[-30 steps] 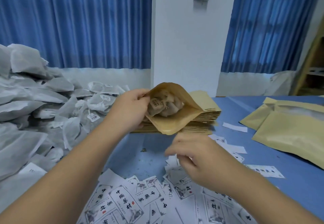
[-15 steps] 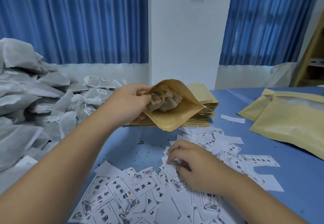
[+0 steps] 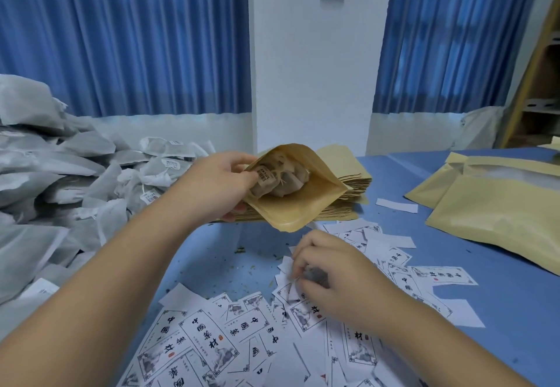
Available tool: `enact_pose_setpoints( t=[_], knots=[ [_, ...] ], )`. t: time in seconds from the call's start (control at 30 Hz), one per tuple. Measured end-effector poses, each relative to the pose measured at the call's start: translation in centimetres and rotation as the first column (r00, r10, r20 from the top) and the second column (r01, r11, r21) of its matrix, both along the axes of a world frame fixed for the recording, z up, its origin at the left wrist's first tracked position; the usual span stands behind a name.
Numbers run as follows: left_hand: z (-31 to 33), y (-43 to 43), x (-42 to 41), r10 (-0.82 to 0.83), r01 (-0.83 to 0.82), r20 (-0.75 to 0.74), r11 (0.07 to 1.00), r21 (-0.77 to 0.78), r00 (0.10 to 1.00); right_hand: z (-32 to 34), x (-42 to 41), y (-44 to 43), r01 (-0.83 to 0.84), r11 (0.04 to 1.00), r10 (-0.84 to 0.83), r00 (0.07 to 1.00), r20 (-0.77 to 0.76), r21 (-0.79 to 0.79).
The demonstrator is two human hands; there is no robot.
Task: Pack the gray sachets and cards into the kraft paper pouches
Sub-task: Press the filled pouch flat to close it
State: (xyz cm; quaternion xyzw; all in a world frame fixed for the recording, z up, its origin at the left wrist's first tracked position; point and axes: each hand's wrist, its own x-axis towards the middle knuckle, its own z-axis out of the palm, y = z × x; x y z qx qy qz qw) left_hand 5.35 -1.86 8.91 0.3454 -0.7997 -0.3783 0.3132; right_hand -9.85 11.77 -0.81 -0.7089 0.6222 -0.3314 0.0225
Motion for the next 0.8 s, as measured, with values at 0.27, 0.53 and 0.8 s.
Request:
enact_pose_setpoints(
  t=[0.27,0.53,0.8],
  knots=[
    [0.3,0.3,0.0,-0.002,0.002,0.01,1.0,0.011,1.0,4.1,1.4,2.5,0.126,0.84,-0.191,0.979,-0.071,-0.529],
    [0.4,0.7,0.1,-0.01,0.012,0.054,0.999,-0.035,0.998,8.0,3.8,-0.1,0.247,0.85,-0.373,0.906,-0.2,-0.466],
    [0.6,1.1,0.1,-0.023,0.036,0.101,0.991,-0.127,0.995,9.1,3.5,-6.1,0.47,0.882,-0.392,0.771,-0.501,0.032]
  ],
)
